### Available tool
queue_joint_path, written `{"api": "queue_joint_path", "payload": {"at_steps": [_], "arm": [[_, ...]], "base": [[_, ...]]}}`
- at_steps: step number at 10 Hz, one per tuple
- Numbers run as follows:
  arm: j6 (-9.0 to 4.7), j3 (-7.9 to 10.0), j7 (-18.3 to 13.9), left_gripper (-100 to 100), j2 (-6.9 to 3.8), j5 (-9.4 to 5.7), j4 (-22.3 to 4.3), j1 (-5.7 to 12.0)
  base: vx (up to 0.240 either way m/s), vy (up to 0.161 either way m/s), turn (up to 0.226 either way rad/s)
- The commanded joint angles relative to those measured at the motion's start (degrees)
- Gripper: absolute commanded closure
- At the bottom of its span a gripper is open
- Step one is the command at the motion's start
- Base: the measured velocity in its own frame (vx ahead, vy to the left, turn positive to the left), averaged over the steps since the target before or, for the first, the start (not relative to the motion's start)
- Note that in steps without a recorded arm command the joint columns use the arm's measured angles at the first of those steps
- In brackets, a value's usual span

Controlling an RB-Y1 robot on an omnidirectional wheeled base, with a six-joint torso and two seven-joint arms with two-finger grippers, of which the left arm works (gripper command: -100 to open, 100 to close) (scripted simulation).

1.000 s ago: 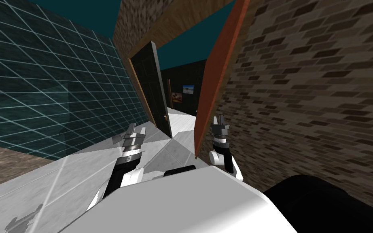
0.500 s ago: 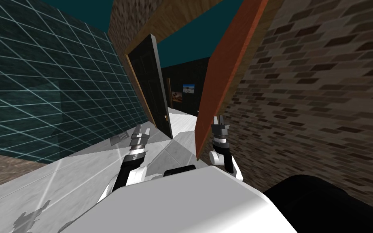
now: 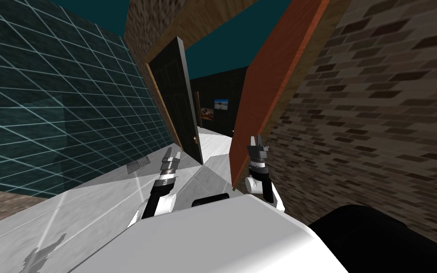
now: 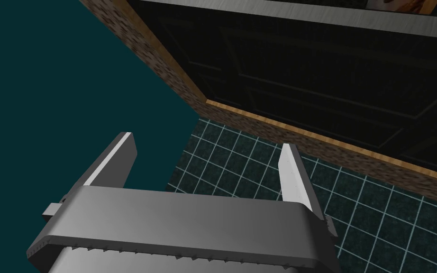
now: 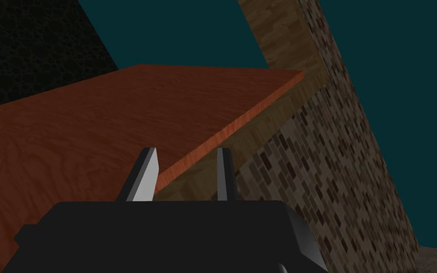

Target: Push the door open

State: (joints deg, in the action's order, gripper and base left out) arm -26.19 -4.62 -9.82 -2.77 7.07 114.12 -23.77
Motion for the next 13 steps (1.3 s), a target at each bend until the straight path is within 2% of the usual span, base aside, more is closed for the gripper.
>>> {"api": "queue_joint_path", "payload": {"at_steps": [1, 9, 10, 11, 13], "arm": [[-0.34, -0.62, -0.18, -100, -0.35, 0.07, -2.08, 1.09], [-3.90, -4.02, -0.96, -100, -1.58, 0.47, -14.87, 6.63], [-4.38, -4.48, -1.07, -100, -1.70, 0.53, -16.29, 7.38], [-4.38, -4.48, -1.07, -100, -1.70, 0.53, -16.59, 7.38], [-5.34, -5.40, -1.28, -100, -1.94, 0.64, -20.05, 8.87]], "base": [[0.100, 0.069, -0.031], [0.095, 0.088, -0.026], [0.114, 0.110, -0.027], [0.071, 0.063, -0.016], [0.055, 0.053, -0.017]]}}
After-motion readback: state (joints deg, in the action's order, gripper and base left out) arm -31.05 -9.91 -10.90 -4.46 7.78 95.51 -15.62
